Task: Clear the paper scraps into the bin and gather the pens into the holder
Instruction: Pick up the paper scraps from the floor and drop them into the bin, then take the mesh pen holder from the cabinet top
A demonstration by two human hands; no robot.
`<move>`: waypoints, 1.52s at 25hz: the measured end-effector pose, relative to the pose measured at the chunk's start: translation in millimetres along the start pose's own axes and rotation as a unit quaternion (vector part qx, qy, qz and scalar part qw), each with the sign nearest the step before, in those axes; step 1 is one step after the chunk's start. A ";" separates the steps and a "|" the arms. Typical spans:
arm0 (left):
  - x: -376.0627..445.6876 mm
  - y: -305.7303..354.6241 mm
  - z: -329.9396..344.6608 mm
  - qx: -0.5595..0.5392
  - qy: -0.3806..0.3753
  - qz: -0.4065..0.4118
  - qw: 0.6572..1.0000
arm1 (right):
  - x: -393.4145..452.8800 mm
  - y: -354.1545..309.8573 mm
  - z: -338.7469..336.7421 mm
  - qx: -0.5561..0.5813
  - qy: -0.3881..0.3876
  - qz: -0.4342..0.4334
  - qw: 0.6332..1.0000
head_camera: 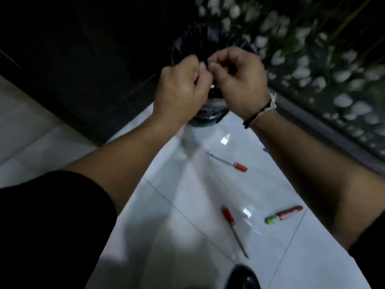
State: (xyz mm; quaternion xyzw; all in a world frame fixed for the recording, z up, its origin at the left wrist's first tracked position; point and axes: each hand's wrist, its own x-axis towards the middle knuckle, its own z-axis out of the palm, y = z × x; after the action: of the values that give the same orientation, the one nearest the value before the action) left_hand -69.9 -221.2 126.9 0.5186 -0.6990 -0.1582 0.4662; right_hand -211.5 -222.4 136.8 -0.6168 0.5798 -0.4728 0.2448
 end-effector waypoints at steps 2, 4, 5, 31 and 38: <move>50.7 18.7 7.5 0.026 -0.027 0.005 0.999 | 42.2 -10.8 -7.1 -0.147 0.015 -0.041 0.988; 82.9 22.0 18.1 0.115 -0.162 -0.054 0.979 | 68.1 -8.0 -3.9 -0.285 -0.086 -0.016 0.955; 91.4 22.6 20.2 0.149 -0.240 -0.091 0.955 | 73.2 -8.9 -4.1 -0.307 -0.141 0.012 0.941; 372.2 513.5 -539.7 -0.130 0.003 -0.255 0.958 | 208.8 -667.6 -276.9 0.117 -0.204 0.079 0.969; 415.6 448.1 -594.4 -0.095 0.033 -0.274 0.956 | 283.0 -709.2 -167.7 0.083 -0.250 0.060 0.963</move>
State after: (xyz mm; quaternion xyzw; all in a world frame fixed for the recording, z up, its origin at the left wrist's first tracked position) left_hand 144.9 -243.2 951.6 0.6482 -0.4960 -0.3286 0.4752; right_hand -47.7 -301.6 897.1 -0.6566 0.4951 -0.3345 0.4603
